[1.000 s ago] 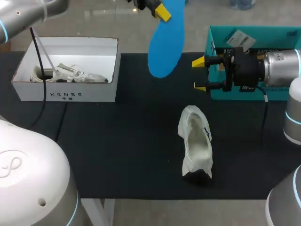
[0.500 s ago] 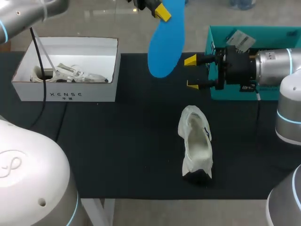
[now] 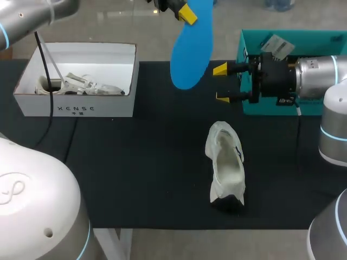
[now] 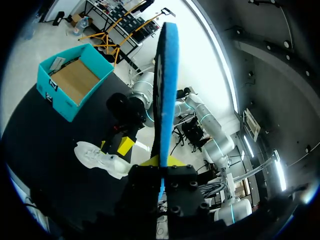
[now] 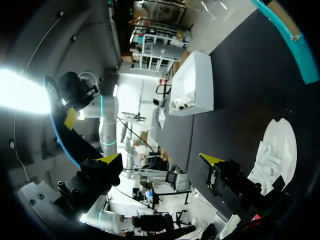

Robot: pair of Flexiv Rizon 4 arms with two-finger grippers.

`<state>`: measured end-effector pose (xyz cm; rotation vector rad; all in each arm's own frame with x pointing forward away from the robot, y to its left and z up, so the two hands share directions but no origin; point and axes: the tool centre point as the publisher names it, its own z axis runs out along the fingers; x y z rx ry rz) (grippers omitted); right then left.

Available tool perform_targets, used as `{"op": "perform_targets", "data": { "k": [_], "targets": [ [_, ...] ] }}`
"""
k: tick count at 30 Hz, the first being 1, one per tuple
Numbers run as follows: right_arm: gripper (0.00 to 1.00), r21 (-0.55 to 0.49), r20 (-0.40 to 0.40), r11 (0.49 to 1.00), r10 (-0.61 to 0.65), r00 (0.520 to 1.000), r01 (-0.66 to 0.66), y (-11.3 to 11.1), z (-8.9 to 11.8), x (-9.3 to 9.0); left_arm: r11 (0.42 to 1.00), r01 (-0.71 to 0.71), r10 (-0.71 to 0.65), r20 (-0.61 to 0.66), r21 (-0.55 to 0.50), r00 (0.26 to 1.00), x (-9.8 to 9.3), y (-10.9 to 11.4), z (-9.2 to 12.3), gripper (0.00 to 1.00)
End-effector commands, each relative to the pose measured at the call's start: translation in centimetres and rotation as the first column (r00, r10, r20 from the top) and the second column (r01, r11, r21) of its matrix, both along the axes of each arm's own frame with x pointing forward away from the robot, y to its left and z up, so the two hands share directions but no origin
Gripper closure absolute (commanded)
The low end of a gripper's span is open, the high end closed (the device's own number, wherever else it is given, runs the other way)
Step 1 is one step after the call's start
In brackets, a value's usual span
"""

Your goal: Take the shoe out of the shoebox, open the shoe tongue, remove and reinsert the insole, then place the shoe into the shoebox

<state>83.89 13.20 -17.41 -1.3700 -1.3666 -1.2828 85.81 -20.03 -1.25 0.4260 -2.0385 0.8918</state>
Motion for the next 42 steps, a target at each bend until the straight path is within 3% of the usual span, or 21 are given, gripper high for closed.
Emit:
{"op": "perform_targets", "data": {
  "k": [1, 16, 21, 26, 33, 42],
  "targets": [
    [0.0, -0.001, 0.0, 1.0, -0.002, 1.0, 0.002, 0.2, -0.1, 0.0, 1.0, 0.002, -0.002, 0.0, 0.0, 1.0, 0.1, 0.0, 0.0, 1.0],
    [0.0, -0.001, 0.0, 1.0, -0.002, 1.0, 0.002, 0.2, -0.1, 0.0, 1.0, 0.002, -0.002, 0.0, 0.0, 1.0, 0.1, 0.0, 0.0, 1.0],
    [0.0, -0.001, 0.0, 1.0, -0.002, 1.0, 0.002, 0.2, -0.1, 0.0, 0.992, -0.002, 0.031, 0.23, -0.126, 0.973, -2.2, 1.7, 1.0, 1.0],
    [0.0, -0.001, 0.0, 1.0, -0.002, 1.0, 0.002, 0.2, -0.1, 0.0, 0.974, -0.056, 0.132, 0.347, -0.22, 0.928, -3.3, 3.6, -1.2, 1.0],
    [0.0, -0.001, 0.0, 1.0, -0.002, 1.0, 0.002, 0.2, -0.1, 0.0, 0.932, -0.013, 0.194, 0.468, -0.363, 0.862, -5.9, 5.1, -2.9, 1.0],
    [0.0, -0.001, 0.0, 1.0, -0.002, 1.0, 0.002, 0.2, -0.1, 0.0, 0.937, 0.001, 0.187, 0.504, -0.348, 0.843, -6.7, 5.3, -6.9, 1.0]
  ]
}}
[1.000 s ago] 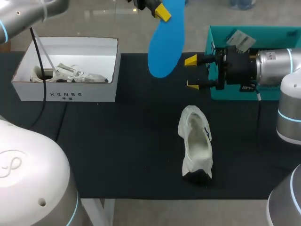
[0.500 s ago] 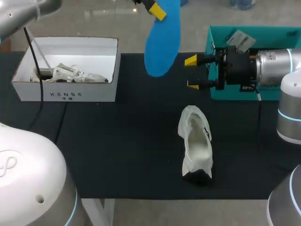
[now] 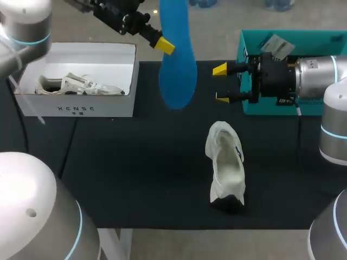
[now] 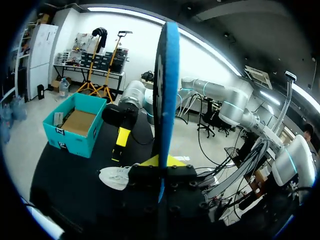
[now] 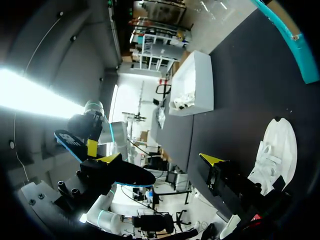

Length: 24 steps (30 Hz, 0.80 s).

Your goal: Take the shoe out of the shoebox, open the shoe tongue, remove and reinsert the insole, then place the shoe into the shoebox

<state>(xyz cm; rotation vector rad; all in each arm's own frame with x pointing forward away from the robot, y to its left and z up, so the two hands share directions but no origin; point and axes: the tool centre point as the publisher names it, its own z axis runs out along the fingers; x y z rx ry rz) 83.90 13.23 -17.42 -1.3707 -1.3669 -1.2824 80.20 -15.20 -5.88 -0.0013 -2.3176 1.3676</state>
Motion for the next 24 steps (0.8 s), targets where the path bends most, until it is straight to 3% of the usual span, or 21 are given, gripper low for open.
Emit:
{"op": "perform_targets", "data": {
  "k": [1, 5, 9, 11, 12, 24],
  "targets": [
    [0.0, 0.0, 0.0, 1.0, -0.002, 1.0, 0.002, 0.1, -0.1, 0.0, 0.991, -0.103, 0.105, 0.014, -0.084, 0.994, -1.2, 0.4, -2.7, 1.0],
    [0.0, 0.0, 0.0, 1.0, -0.002, 1.0, 0.002, 0.1, -0.1, 0.0, 0.981, -0.158, 0.164, 0.054, -0.109, 0.985, -1.7, 0.5, -3.3, 1.0],
    [0.0, 0.0, 0.0, 1.0, -0.002, 1.0, 0.002, 0.1, -0.1, 0.0, 0.972, -0.203, 0.214, 0.089, -0.122, 0.973, -2.1, 0.8, -2.3, 1.0],
    [0.0, 0.0, 0.0, 1.0, -0.002, 1.0, 0.002, 0.1, -0.1, 0.0, 0.977, -0.202, 0.205, 0.05, -0.071, 0.977, -2.1, 1.0, -1.9, 1.0],
    [0.0, 0.0, 0.0, 1.0, -0.002, 1.0, 0.002, 0.1, -0.1, 0.0, 0.984, -0.173, 0.175, -0.043, 0.035, 0.984, -2.1, 1.1, -2.0, 1.0],
    [0.0, 0.0, 0.0, 1.0, -0.002, 1.0, 0.002, 0.1, -0.1, 0.0, 0.984, -0.173, 0.175, -0.043, 0.035, 0.984, -2.1, 1.1, -2.0, 1.0]
  ]
}}
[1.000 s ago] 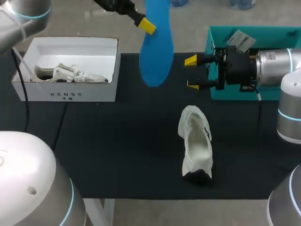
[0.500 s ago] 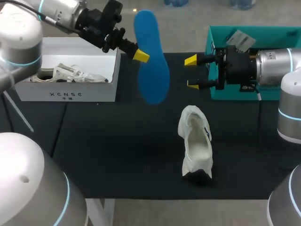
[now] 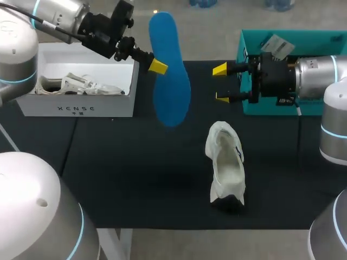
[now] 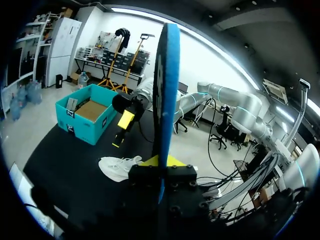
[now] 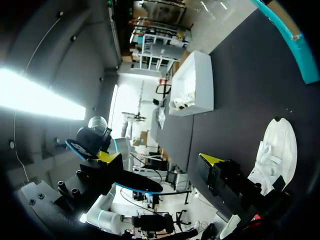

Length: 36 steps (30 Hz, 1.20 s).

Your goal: Take the shoe out of the shoebox, open the shoe tongue, remove and reinsert the insole, then place the shoe into the shoebox

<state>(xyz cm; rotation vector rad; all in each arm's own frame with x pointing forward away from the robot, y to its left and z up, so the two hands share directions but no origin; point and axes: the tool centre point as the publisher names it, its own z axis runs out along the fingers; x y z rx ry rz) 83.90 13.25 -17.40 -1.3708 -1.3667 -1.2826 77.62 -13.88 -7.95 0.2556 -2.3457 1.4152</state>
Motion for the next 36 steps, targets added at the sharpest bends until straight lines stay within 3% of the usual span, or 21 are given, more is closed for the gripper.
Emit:
{"op": "perform_targets", "data": {
  "k": [1, 17, 21, 22, 25, 28, 36],
  "targets": [
    [0.0, 0.0, 0.0, 1.0, -0.002, 1.0, 0.002, 0.1, -0.1, 0.0, 1.0, 0.013, -0.013, -0.004, 0.008, 1.0, 0.5, -0.2, 0.1, 1.0],
    [0.0, 0.0, 0.0, 1.0, -0.002, 1.0, 0.002, 0.1, -0.1, 0.0, 1.0, 0.013, -0.013, -0.004, 0.008, 1.0, 0.5, -0.2, 0.1, 1.0],
    [0.0, 0.0, 0.0, 1.0, -0.002, 1.0, 0.002, 0.1, -0.1, 0.0, 0.989, 0.144, -0.146, 0.253, 0.025, 0.956, -1.6, -0.2, 0.7, 1.0],
    [0.0, 0.0, 0.0, 1.0, -0.002, 1.0, 0.002, 0.1, -0.1, 0.0, 0.991, 0.13, -0.13, 0.27, 0.019, 0.954, -1.8, 0.0, 0.7, 1.0],
    [0.0, 0.0, 0.0, 1.0, -0.002, 1.0, 0.002, 0.1, -0.1, 0.0, 0.992, 0.124, -0.108, 0.483, -0.002, 0.869, -3.1, 0.7, 0.6, 1.0],
    [0.0, 0.0, 0.0, 1.0, -0.002, 1.0, 0.002, 0.1, -0.1, 0.0, 0.997, 0.071, -0.052, 0.579, -0.01, 0.814, -3.6, 1.5, -0.7, 1.0],
    [0.0, 0.0, 0.0, 1.0, -0.002, 1.0, 0.002, 0.1, -0.1, 0.0, 0.993, 0.105, -0.042, 0.665, -0.055, 0.746, -5.7, 1.3, -3.3, 1.0]
  ]
}}
